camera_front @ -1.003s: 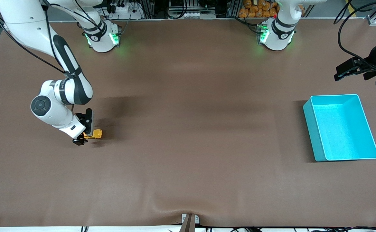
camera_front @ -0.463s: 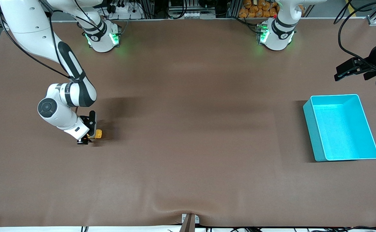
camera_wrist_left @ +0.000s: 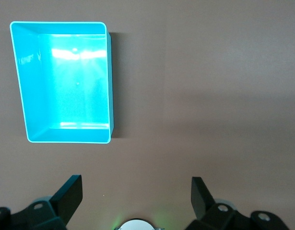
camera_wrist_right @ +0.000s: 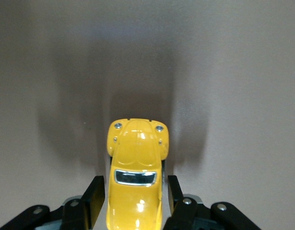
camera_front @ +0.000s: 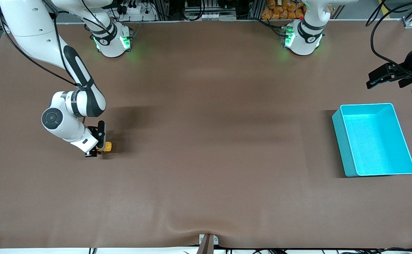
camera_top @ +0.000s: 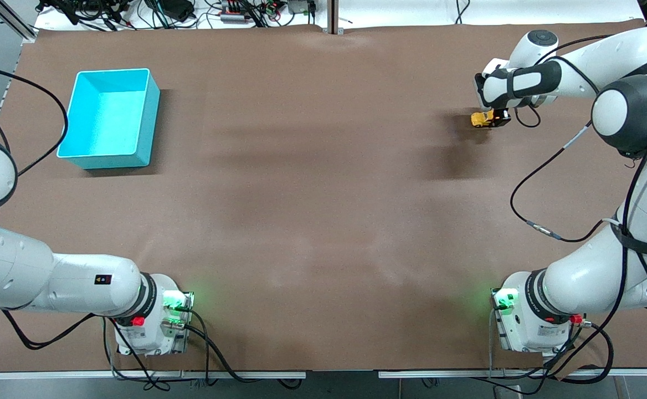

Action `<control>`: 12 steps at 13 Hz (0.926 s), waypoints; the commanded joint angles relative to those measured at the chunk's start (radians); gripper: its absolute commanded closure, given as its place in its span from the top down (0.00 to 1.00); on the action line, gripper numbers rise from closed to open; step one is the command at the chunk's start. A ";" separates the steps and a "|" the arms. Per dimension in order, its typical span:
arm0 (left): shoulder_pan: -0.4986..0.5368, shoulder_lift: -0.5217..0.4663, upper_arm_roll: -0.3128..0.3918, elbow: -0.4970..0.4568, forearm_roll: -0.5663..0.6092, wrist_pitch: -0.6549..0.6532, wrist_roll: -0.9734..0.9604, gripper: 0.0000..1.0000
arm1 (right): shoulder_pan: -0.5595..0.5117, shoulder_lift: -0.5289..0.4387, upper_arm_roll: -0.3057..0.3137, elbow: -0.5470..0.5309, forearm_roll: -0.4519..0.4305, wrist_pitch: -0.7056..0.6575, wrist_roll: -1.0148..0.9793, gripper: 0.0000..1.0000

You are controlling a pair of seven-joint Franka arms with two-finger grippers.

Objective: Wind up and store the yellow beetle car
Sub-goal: 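Close the right gripper around the yellow car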

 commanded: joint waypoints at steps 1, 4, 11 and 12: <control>0.011 0.000 0.000 0.010 0.000 -0.007 -0.001 1.00 | -0.001 -0.010 0.001 -0.015 0.004 -0.009 -0.006 0.39; 0.011 0.000 0.000 0.012 0.000 -0.007 -0.001 1.00 | -0.013 -0.007 0.001 -0.013 0.004 -0.007 -0.008 0.35; 0.012 0.000 0.000 0.010 0.000 -0.007 -0.001 1.00 | -0.068 0.013 0.001 -0.004 0.002 0.003 -0.031 0.33; 0.012 0.000 0.000 0.010 0.000 -0.007 -0.001 1.00 | -0.077 0.016 0.001 -0.002 0.002 0.003 -0.045 0.33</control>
